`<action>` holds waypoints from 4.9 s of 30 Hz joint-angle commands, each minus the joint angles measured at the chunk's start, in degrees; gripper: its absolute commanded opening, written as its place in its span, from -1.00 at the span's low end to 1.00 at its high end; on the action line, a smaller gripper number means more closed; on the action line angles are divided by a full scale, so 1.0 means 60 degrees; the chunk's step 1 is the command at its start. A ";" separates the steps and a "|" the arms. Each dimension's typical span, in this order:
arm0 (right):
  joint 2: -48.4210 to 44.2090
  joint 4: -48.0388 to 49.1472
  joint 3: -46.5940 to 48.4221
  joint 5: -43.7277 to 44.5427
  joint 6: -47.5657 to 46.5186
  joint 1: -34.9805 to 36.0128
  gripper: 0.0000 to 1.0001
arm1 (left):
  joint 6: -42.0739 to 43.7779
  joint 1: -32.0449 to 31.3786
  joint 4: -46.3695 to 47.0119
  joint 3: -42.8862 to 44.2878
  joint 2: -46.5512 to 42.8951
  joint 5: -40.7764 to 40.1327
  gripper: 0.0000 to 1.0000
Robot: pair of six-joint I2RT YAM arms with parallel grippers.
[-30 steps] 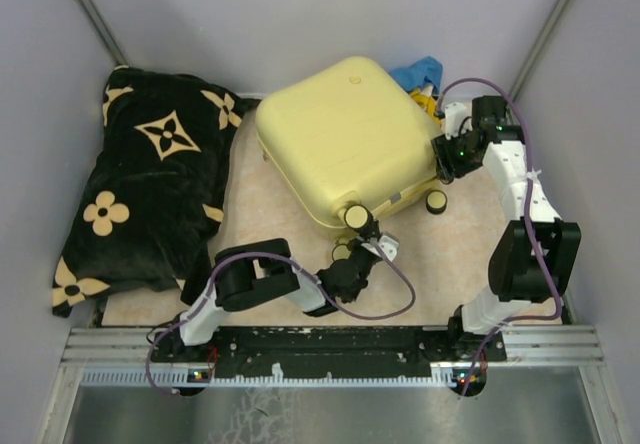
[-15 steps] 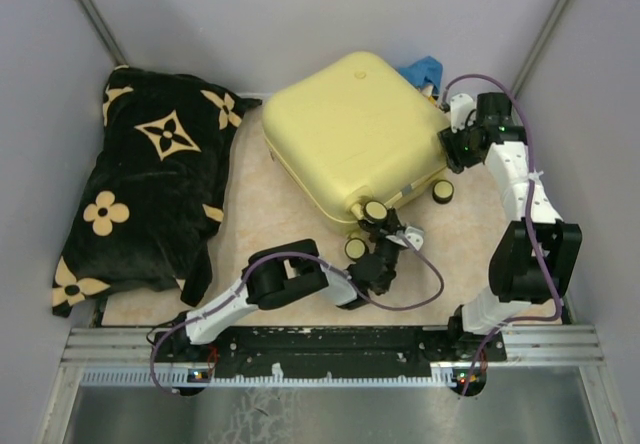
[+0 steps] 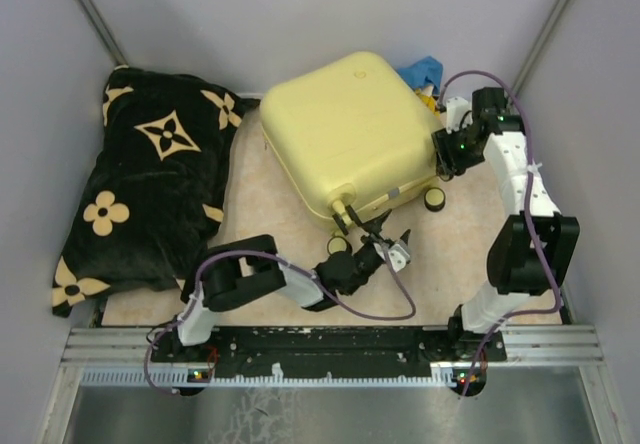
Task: Pack the luggage
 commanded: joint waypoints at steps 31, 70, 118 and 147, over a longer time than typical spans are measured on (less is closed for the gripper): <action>-0.1658 -0.0048 -0.2175 -0.4557 0.2588 -0.3212 0.19 | -0.6323 1.0178 -1.3465 0.6107 -0.4141 1.1692 0.51; 0.4492 0.4035 0.1451 -0.5354 0.4440 -0.0982 -0.35 | -0.3756 1.2208 -1.2502 0.3675 -0.3166 1.5591 0.20; 0.2537 0.1015 0.3257 -0.2421 -0.1810 -0.0422 -0.55 | -0.1234 1.0755 -1.4364 0.2010 -0.6923 1.3332 0.49; 0.1629 0.2050 0.1938 -0.2419 -0.0084 -0.0795 0.61 | -0.1481 1.0612 -1.4000 0.1765 -0.6796 1.3002 0.49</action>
